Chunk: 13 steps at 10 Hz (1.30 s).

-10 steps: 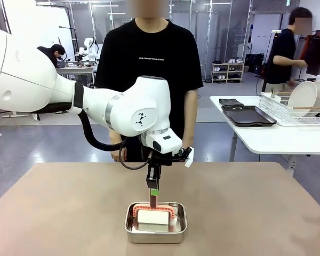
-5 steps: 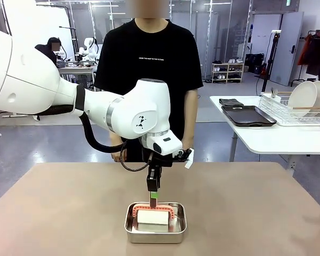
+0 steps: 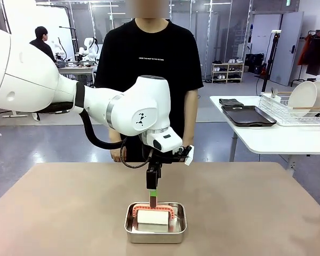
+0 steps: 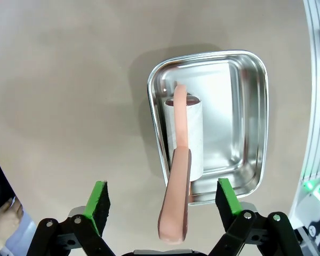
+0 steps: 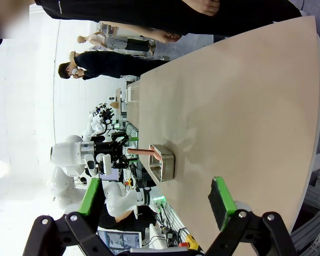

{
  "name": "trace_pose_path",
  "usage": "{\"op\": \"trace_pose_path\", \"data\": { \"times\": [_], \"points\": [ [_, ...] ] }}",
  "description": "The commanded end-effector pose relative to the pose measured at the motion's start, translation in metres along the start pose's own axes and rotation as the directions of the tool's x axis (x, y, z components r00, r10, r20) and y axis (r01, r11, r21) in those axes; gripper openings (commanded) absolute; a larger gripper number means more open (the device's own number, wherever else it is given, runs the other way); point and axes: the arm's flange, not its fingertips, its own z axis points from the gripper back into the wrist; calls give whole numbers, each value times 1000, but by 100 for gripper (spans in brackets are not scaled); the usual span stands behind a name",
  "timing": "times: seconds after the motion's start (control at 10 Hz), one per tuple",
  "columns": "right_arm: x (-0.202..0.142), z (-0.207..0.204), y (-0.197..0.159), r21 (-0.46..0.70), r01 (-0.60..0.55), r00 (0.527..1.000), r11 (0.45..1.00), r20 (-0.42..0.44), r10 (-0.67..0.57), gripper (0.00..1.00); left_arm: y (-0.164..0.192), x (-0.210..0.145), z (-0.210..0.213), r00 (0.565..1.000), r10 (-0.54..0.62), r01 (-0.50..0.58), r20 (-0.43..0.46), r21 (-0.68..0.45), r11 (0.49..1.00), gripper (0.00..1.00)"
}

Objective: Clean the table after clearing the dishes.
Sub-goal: Place the Lint Roller back on top of the Airtight Container.

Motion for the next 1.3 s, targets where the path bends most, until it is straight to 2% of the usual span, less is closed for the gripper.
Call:
{"op": "trace_pose_path", "data": {
  "times": [0.0, 0.2, 0.3, 0.6, 0.8, 0.9, 1.2],
  "points": [
    [-1, -1, 2, 1, -2, 1000, 1000, 1, 2, 100, -4, -3, 12, 1000, 9, -9, -5, -12, 1000, 100],
    [-1, -1, 2, 1, -2, 1000, 1000, 1, 2, 100, -8, -7, 23, 999, 44, -45, -17, -55, 997, 100],
    [-1, -1, 2, 1, -2, 1000, 1000, 1, 2, 100, -11, -10, 38, 998, 68, -67, 5, -66, 996, 100],
    [-1, -1, 2, 1, -2, 1000, 1000, 1, 2, 100, -19, -22, 79, 998, 64, -64, 28, -10, 998, 100],
    [-1, -1, 2, 1, -2, 1000, 1000, 1, 2, 100, -25, -28, 85, 997, 69, -69, 38, -2, 998, 100],
    [-1, -1, 2, 1, -2, 1000, 1000, 1, 2, 100, -15, -17, 84, 998, 64, -64, 21, 11, 998, 100],
    [-1, -1, 2, 1, -2, 1000, 1000, 1, 2, 100, -15, -17, 84, 998, 64, -64, 21, 11, 998, 100]
  ]
}}
